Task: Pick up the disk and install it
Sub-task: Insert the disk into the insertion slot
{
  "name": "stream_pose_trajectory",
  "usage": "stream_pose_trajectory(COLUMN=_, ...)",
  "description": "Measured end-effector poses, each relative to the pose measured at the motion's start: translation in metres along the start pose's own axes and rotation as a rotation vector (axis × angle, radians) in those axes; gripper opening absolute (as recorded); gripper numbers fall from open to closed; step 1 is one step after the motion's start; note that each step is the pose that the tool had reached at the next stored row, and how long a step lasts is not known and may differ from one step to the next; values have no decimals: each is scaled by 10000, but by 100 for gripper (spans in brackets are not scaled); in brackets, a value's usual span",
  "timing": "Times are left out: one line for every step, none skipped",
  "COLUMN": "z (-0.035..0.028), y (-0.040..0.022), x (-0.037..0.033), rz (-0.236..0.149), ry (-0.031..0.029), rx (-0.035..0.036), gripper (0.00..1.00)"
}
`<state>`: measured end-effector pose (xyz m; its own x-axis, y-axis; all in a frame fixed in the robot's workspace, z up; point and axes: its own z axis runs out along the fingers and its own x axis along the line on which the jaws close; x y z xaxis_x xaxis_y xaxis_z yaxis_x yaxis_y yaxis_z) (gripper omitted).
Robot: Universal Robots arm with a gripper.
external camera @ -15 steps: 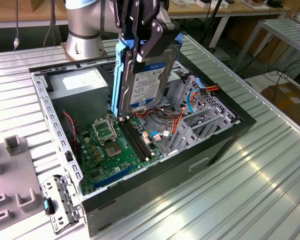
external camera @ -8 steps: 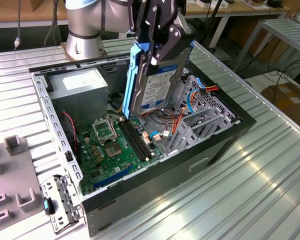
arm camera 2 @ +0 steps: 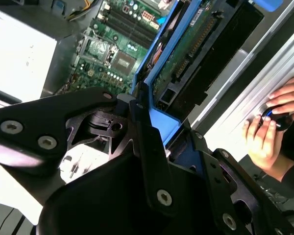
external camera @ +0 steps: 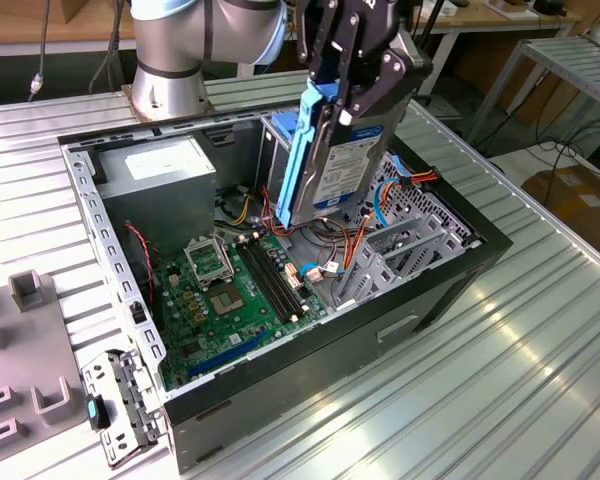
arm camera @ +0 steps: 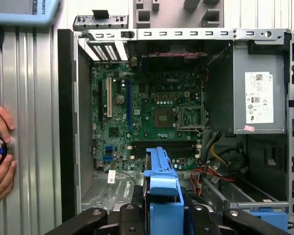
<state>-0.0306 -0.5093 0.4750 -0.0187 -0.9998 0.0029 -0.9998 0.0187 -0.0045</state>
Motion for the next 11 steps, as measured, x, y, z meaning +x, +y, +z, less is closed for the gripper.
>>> stream_pose_trajectory(z=3, y=-42, x=0, rz=1, ry=-2, rx=0, gripper=37)
stream_pose_trajectory(z=4, y=-77, x=0, rz=1, ry=-2, rx=1, gripper=37)
stream_pose_trajectory(z=4, y=-107, x=0, rz=0, ry=-1, rx=0, gripper=37)
stream_pose_trajectory(z=4, y=-144, x=5, rz=1, ry=1, rx=-1, gripper=37)
stream_pose_trajectory(z=6, y=-157, x=13, rz=3, ry=0, rx=0, gripper=37)
stream_pose_trajectory(z=6, y=-164, x=25, rz=6, ry=0, rx=0, gripper=37)
stream_pose_trajectory(z=8, y=-170, x=45, rz=14, ry=2, rx=-1, gripper=37)
stream_pose_trajectory(z=11, y=-175, x=69, rz=18, ry=3, rx=-1, gripper=37)
stream_pose_trajectory(z=13, y=-179, x=85, rz=20, ry=3, rx=0, gripper=37)
stream_pose_trajectory(z=16, y=-182, x=104, rz=22, ry=2, rx=0, gripper=37)
stream_pose_trajectory(z=19, y=-187, x=127, rz=24, ry=1, rx=0, gripper=37)
